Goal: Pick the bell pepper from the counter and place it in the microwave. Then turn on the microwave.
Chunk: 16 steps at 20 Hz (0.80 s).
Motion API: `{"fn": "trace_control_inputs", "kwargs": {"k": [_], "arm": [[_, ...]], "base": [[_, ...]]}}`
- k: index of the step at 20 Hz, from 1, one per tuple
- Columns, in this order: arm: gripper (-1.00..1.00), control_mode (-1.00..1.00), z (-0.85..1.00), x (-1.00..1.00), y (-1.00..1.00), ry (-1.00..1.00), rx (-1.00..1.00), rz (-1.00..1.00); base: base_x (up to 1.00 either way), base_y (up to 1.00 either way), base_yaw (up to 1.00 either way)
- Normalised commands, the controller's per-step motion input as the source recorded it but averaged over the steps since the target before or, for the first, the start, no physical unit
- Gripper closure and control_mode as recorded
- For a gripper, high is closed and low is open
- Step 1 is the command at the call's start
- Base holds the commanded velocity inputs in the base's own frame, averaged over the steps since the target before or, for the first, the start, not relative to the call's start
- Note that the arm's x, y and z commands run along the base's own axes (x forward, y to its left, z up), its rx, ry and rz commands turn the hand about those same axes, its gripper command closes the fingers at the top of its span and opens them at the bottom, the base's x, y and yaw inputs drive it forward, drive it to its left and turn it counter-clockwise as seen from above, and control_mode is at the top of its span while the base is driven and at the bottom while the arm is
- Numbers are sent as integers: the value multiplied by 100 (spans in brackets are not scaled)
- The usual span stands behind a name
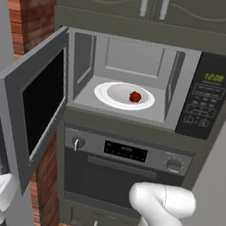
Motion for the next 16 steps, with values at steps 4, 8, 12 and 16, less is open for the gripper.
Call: {"fn": "trace_control_inputs", "kwargs": {"k": [4, 8, 12, 16], "arm": [[-100, -100, 0, 40, 11, -1, 0, -2], [-100, -100, 0, 55, 19, 0, 0, -1], [-100, -100, -4, 25, 50, 0, -1, 0], [-100, -100, -2, 2, 45, 0, -1, 0]], "base": [[0, 0, 0], [0, 0, 0], [0, 0, 0], [0, 0, 0]]}}
